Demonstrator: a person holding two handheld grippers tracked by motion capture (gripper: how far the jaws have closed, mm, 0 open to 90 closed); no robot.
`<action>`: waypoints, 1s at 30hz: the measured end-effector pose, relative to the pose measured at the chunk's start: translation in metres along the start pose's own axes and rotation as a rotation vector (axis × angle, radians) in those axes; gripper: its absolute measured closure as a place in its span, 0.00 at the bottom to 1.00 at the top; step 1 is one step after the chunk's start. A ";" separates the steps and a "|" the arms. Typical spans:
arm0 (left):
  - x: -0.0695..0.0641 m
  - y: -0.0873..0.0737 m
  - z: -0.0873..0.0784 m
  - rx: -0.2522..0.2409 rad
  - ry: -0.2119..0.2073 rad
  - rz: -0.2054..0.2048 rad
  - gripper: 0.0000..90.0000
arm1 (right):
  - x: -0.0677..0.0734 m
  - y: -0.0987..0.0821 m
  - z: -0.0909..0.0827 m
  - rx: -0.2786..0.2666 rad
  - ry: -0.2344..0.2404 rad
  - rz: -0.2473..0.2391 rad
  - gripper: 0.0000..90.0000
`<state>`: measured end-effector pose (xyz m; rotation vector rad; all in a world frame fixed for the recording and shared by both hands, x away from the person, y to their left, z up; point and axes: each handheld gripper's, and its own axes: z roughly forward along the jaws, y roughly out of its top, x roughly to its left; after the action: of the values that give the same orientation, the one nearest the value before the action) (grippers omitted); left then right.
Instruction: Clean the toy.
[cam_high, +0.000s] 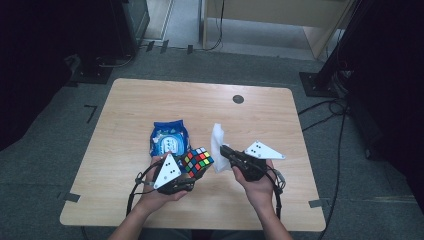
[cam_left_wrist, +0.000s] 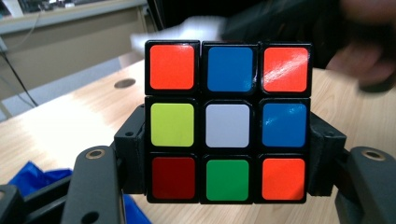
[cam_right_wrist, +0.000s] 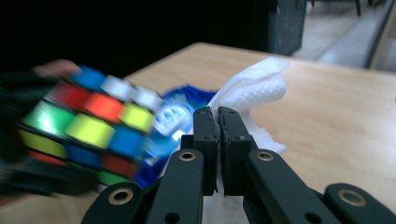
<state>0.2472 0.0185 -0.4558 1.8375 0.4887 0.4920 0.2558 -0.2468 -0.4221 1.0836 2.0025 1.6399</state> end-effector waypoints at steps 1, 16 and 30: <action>0.000 -0.001 0.001 0.006 0.000 -0.003 0.38 | 0.004 0.005 -0.004 -0.021 0.022 -0.006 0.97; -0.009 0.004 -0.001 -0.019 -0.024 0.029 0.38 | 0.038 0.004 0.007 -0.029 0.172 0.007 0.97; -0.001 0.005 -0.005 -0.036 -0.021 -0.002 0.38 | -0.022 -0.020 0.009 0.092 -0.145 -0.019 0.97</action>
<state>0.2441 0.0207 -0.4500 1.8061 0.4653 0.4766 0.2698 -0.2574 -0.4481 1.1765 2.0041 1.4284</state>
